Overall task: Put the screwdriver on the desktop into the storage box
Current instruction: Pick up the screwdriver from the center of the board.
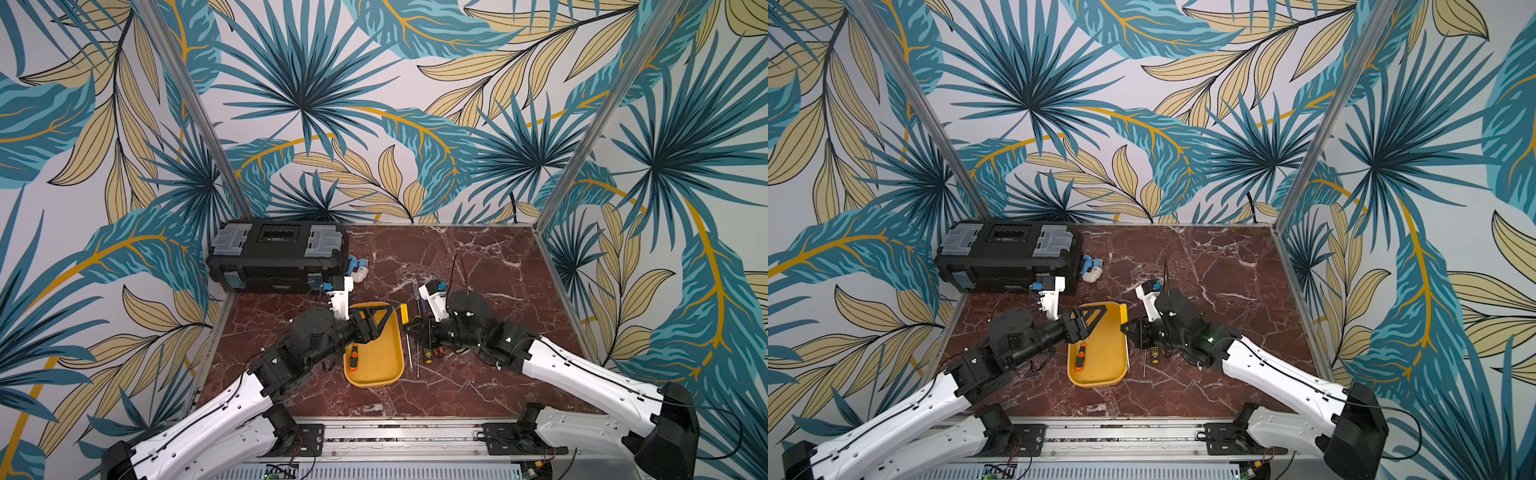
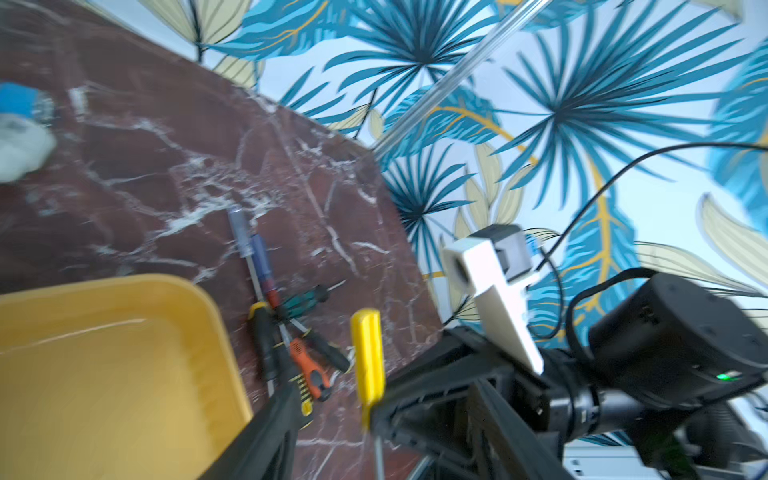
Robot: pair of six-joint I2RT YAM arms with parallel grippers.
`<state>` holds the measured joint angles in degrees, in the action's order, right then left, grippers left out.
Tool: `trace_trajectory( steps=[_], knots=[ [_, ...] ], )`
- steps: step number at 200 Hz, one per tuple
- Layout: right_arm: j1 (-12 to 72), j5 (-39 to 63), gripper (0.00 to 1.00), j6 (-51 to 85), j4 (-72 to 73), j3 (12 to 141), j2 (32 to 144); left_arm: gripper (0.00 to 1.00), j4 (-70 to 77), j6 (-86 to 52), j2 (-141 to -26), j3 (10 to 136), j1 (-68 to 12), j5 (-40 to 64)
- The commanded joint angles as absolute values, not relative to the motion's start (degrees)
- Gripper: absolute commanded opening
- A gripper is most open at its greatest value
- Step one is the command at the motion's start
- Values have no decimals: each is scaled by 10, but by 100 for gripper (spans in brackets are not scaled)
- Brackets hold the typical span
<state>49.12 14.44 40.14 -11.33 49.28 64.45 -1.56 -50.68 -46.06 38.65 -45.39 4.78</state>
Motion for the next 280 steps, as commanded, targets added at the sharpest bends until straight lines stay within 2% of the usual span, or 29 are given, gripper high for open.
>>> trace_trajectory(
  steps=[1,32,70,88,107,133,163,173,191,203,216,241,280],
  knots=[
    [509,196,0,416,-64,491,629,68,77,-531,-484,378,-451,101],
    [526,182,0,414,-67,511,632,62,21,-524,-519,398,-452,111],
    [533,143,0,416,-69,511,631,62,1,-533,-492,381,-451,88],
    [538,137,0,417,-66,510,632,55,0,-534,-488,377,-452,93],
    [543,139,0,419,-59,509,637,43,17,-542,-495,371,-452,112],
    [544,133,0,427,-44,499,637,18,46,-562,-501,360,-451,120],
    [544,138,0,445,-13,478,629,0,48,-571,-499,358,-450,105],
    [544,141,12,451,-6,472,628,0,49,-576,-495,355,-447,99],
    [544,153,48,465,4,459,625,0,56,-590,-481,343,-439,83],
    [544,165,60,475,15,446,621,0,68,-602,-463,329,-433,64],
    [544,185,60,488,31,428,615,0,83,-611,-441,311,-427,44],
    [544,209,52,511,57,393,597,0,95,-608,-417,299,-415,46],
    [546,254,52,529,96,377,606,0,134,-621,-418,280,-414,57]
  ],
)
